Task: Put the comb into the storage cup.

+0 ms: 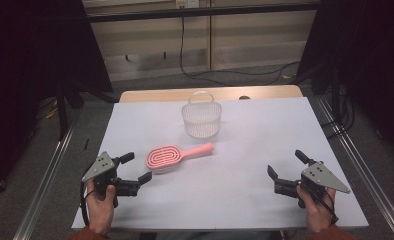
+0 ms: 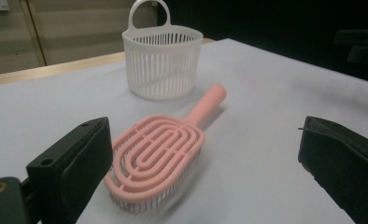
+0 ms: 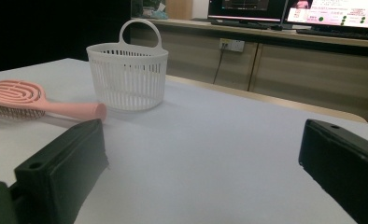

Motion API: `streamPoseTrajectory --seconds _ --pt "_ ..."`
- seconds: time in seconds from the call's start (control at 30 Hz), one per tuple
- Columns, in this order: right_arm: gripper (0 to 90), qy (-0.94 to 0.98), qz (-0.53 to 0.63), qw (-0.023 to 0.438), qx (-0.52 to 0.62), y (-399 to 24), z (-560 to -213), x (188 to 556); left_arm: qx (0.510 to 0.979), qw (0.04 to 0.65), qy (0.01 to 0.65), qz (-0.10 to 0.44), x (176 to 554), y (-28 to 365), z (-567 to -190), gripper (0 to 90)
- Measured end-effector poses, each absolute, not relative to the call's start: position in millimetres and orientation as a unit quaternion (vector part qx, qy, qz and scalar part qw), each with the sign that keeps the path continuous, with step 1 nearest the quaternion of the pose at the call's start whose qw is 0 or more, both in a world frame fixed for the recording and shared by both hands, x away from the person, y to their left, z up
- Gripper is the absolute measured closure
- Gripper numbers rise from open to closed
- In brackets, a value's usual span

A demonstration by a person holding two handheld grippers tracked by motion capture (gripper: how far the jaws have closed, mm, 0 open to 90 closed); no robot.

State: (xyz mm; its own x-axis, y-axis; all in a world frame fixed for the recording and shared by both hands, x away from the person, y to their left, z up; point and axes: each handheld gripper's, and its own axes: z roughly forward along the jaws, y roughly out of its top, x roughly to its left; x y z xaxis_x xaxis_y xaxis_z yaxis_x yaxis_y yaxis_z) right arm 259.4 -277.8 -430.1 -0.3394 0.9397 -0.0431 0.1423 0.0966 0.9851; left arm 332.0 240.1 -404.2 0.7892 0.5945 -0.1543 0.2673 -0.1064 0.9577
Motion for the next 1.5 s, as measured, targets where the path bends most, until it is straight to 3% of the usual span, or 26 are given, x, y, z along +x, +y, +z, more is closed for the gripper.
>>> streamPoseTrajectory --seconds 0.57,1.07,1.5 --pt "0.0 0.635 0.517 0.385 0.426 -278.6 -430.6 258.4 0.737 0.586 0.302 0.151 362.9 231.6 -395.0 2.5" --pt "0.0 0.64 0.519 0.378 0.422 -277.2 -431.2 259.2 0.768 0.563 0.264 0.151 384.3 218.2 -387.1 5.0" --pt "0.0 0.643 0.52 0.375 0.42 -276.7 -431.8 259.8 0.79 0.541 0.265 0.112 403.2 209.8 -375.9 3.9"
